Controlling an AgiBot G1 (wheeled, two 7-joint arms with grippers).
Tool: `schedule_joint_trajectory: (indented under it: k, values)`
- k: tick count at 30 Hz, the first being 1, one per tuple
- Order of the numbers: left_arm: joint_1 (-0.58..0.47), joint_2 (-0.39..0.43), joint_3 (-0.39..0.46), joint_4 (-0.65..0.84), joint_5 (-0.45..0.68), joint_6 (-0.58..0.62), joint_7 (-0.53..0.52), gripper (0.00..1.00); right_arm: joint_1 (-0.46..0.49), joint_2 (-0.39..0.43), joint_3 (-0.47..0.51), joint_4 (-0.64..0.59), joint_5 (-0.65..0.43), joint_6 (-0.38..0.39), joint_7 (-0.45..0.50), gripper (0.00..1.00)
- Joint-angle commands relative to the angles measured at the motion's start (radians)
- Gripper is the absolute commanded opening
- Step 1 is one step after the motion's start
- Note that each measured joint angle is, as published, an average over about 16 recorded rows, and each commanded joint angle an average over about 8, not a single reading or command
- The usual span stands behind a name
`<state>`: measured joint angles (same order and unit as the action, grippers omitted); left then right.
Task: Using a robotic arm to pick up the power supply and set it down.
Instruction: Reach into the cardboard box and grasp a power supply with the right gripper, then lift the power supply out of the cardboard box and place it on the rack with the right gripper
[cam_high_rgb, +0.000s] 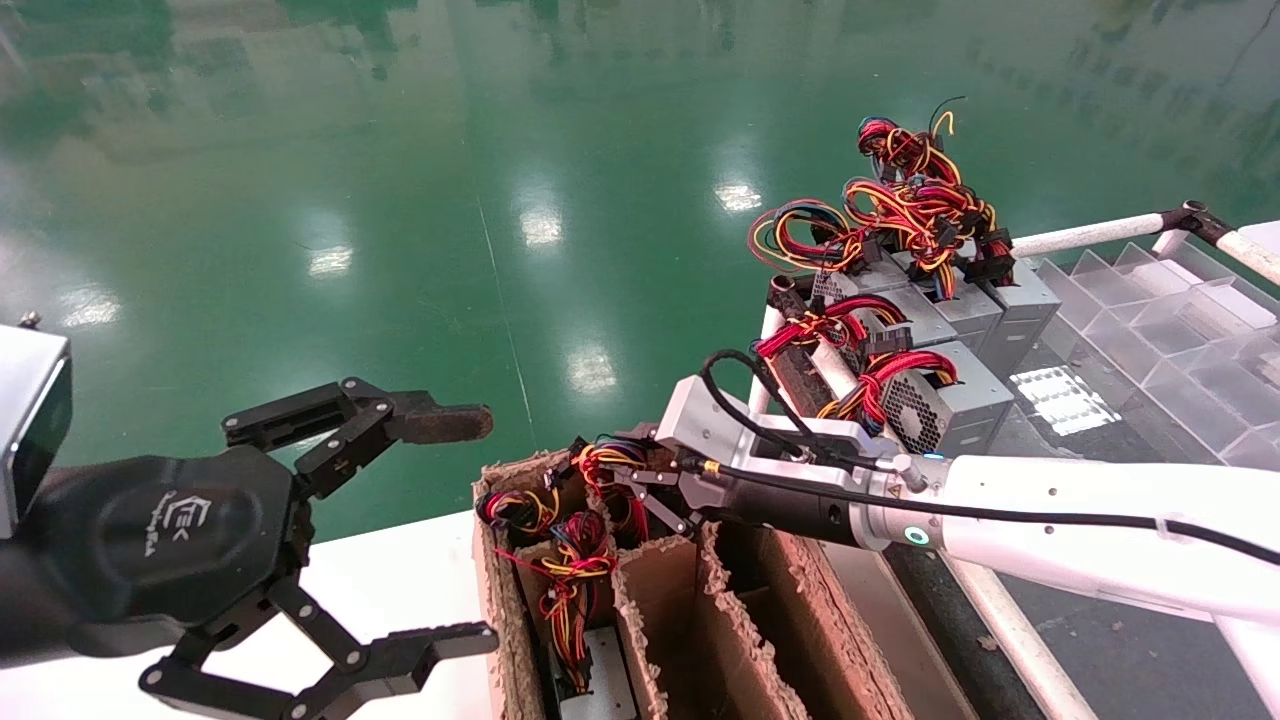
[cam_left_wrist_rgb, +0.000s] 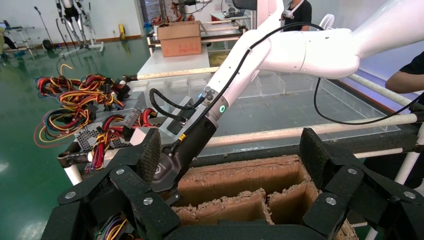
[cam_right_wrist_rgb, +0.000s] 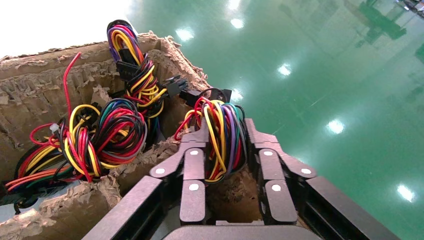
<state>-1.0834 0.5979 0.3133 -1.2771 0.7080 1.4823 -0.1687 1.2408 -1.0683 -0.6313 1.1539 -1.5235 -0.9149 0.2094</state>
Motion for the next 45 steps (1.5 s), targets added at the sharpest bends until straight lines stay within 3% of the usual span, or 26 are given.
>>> schedule_joint_trajectory:
  k: [1, 19, 26, 39, 45]
  values:
    - [0.0, 0.0, 0.0, 0.0, 0.0, 0.0, 0.0, 1.0, -0.001, 0.0, -0.001, 0.0, 0.0, -0.002, 0.0, 0.0]
    - [0.0, 0.0, 0.001, 0.0, 0.0, 0.0, 0.0, 1.0, -0.042, 0.085, 0.087, 0.12, 0.104, 0.029, -0.025, 0.0]
    - [0.0, 0.0, 0.001, 0.0, -0.001, 0.0, 0.0, 1.0, -0.033, 0.16, 0.177, 0.18, 0.216, 0.022, -0.032, 0.0]
    - [0.0, -0.001, 0.001, 0.0, -0.001, -0.001, 0.001, 1.0, 0.01, 0.288, 0.381, 0.176, 0.445, -0.001, -0.08, 0.0]
    - [0.0, -0.001, 0.002, 0.0, -0.001, -0.001, 0.001, 1.0, 0.01, 0.319, 0.475, 0.171, 0.48, 0.073, -0.145, 0.0]
